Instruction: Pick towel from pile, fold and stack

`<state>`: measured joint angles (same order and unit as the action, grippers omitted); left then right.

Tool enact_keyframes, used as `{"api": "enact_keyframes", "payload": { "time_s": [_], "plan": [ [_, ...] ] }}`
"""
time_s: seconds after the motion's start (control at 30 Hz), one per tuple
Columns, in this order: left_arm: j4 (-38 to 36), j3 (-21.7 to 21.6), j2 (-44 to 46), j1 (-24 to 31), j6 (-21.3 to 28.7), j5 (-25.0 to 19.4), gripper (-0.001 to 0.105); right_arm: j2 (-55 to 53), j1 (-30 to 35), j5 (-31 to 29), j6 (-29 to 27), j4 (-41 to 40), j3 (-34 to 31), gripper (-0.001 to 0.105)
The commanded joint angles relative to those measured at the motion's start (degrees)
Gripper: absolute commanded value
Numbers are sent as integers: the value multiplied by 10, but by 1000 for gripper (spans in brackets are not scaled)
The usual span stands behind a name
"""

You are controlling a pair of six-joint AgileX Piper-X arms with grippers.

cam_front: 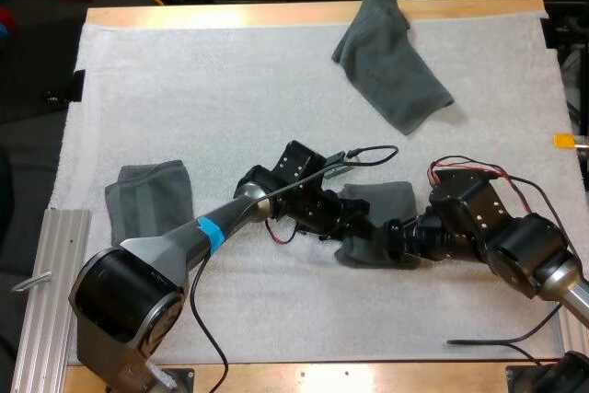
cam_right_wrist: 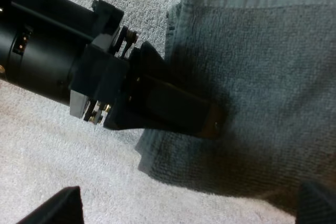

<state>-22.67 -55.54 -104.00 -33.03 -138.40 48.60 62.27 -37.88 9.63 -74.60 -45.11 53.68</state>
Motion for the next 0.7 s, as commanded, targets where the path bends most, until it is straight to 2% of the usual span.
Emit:
{"api": "enact_keyframes", "payload": {
  "time_s": [0.0, 0.03, 0.1, 0.33, 0.67],
  "plan": [
    [0, -4, 0, -1, -2, -4, 13, -3, 1, 0, -2, -6, 4, 78],
    [-1, -4, 2, -1, 2, -5, 5, -3, 1, 0, -2, -6, 4, 78],
    [-9, -4, 10, -1, 25, -3, 0, -3, 1, 0, -2, -6, 4, 78],
    [-70, -8, 61, 35, 94, 6, 0, -3, 1, 2, -2, -5, 4, 78],
    [-232, -10, 140, 149, 227, -3, 0, -3, 1, 95, 20, 68, 4, 78]
  ]
}}
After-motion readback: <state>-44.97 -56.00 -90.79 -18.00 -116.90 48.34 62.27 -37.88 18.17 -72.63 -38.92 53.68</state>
